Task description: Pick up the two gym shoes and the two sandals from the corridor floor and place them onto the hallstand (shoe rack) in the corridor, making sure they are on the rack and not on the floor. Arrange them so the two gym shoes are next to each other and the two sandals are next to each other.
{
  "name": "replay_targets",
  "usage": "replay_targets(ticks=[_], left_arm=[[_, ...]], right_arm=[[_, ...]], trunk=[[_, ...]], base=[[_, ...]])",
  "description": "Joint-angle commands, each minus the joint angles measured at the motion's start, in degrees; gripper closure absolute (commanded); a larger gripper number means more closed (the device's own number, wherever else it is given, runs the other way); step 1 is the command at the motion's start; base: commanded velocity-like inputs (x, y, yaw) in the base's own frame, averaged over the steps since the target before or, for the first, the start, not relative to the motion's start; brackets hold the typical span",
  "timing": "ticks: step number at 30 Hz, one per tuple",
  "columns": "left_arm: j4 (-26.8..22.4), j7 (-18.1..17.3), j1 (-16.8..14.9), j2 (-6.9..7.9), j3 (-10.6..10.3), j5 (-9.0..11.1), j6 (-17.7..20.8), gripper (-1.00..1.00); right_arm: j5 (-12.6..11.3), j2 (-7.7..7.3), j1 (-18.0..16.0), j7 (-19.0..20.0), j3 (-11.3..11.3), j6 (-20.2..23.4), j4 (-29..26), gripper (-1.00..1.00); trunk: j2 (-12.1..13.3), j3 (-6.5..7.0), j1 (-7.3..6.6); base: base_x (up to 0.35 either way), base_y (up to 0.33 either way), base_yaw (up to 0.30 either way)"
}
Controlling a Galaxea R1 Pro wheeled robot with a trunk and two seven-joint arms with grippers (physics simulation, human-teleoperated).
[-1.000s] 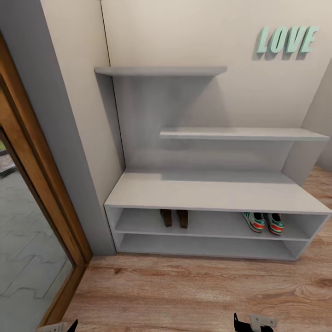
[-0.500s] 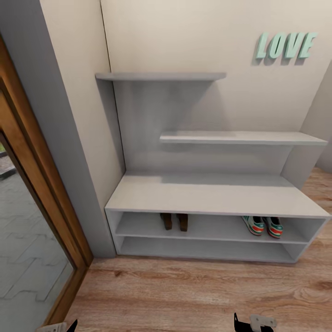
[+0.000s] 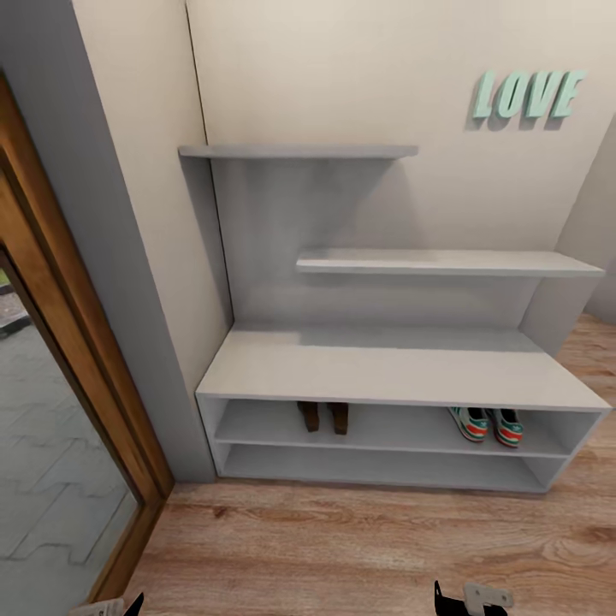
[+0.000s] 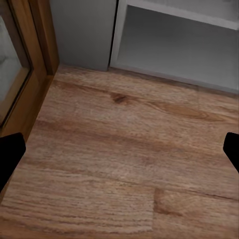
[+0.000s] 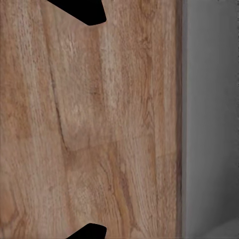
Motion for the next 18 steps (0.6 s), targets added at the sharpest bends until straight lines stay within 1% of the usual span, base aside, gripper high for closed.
replay_targets(ticks=[1,2,18], left_arm=[[0.1,-0.5,-0.1,-0.04,0.4,0.0,0.0,-1.0],[0.1,-0.5,-0.1,-0.04,0.4,-0.1,0.0,-1.0],[0.2,-0.5,-0.1,-0.04,0.5,-0.1,0.0,-1.0]], right_arm=[[0.0,0.0,0.0,0.0,-0.2,-0.2,0.0,-1.0],[0.0,0.02,0.0,0.0,-0.2,-0.2,0.0,-1.0],[0.0,0.01,0.0,0.0,-0.2,-0.2,0.0,-1.0]], trunk=[[0.4,0.13,-0.23],[0.8,0.31,-0.45],[0.8,0.31,-0.45]], base=[[0.0,0.0,0.0],[0.0,0.0,0.0],[0.0,0.0,0.0]])
